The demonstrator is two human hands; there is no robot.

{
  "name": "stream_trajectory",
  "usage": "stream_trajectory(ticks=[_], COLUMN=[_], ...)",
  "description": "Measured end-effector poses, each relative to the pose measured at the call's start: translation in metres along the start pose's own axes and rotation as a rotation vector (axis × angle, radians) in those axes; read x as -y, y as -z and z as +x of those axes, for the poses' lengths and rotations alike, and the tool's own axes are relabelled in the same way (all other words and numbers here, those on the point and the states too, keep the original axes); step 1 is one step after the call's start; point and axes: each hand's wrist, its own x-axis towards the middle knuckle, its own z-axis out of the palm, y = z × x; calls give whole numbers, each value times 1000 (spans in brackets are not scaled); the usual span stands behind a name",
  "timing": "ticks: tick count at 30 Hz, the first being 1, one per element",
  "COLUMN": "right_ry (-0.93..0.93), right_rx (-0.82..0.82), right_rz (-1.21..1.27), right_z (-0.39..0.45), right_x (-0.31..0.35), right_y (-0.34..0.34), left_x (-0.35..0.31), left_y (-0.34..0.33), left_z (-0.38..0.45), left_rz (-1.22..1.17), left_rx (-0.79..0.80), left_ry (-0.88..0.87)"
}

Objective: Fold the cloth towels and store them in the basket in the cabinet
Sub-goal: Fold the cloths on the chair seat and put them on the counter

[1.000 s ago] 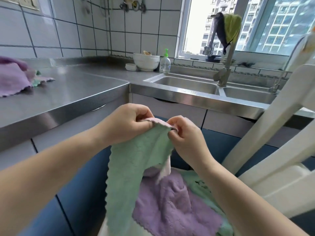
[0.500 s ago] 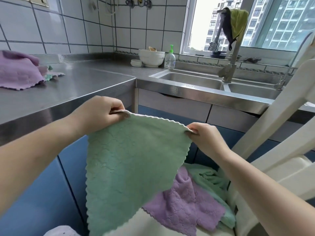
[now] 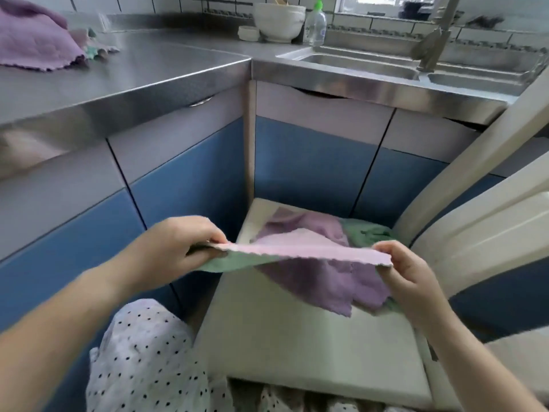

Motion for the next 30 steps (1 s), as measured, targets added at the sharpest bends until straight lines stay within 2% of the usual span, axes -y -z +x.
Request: stream_trajectory(ticks=[5, 10, 14, 18, 23, 26, 30], right_ry=[-162, -286, -325, -366, -482, -519, -527], right_rx=[157, 268, 216, 182, 113, 84, 57], right_rz=[-142, -278, -338, -310, -220, -186, -169], right_z=[-84, -119, -126, -128, -116, -98, -75], right_x=[-51, -78, -81, -84, -102, -110, -122], right_y=[-26, -38, -41, -43, -47, -49, -54], left_x=[-10, -21, -22, -20, -8, -2, 16], left_y=[-71, -104, -112, -119, -138, -148, -162], left_z=[-62, -90, -100, -110, -99, -79, -56], left_rz=[-143, -230, -336, -478, -735, -915, -814], left_rx=[234, 254, 248, 160, -126, -205, -228], left_ry=[184, 352, 455, 589, 847, 929, 948])
